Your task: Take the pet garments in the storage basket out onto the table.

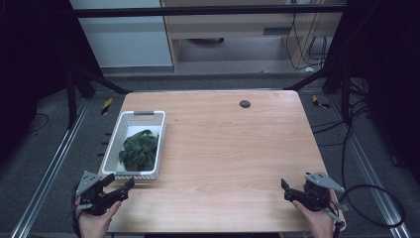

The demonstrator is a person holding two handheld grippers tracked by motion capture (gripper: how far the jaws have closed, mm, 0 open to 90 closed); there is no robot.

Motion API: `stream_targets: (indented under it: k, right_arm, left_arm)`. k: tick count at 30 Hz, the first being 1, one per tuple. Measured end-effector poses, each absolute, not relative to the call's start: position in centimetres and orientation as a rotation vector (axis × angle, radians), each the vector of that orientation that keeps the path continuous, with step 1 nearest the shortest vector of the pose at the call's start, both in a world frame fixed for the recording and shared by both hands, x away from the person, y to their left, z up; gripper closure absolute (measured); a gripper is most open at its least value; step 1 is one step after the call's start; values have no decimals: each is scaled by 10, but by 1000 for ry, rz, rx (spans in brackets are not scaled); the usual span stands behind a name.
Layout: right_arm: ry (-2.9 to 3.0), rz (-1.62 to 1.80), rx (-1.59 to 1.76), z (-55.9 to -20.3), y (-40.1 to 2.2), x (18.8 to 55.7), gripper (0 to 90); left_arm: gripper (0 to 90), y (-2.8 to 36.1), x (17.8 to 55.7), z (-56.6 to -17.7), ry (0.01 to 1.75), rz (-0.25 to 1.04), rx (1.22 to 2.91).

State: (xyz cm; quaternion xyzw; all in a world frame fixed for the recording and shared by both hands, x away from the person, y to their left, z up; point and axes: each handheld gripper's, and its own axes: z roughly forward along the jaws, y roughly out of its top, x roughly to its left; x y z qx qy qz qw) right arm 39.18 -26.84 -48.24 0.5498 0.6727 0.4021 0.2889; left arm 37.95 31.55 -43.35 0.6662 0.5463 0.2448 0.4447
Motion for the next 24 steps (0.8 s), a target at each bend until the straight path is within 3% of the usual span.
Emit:
stream_targets:
  k: [24]
  right_arm:
    - [1818, 1065, 1473, -485, -268, 395, 84]
  left_arm:
    - [198, 316, 399, -409, 1313, 627, 1660]
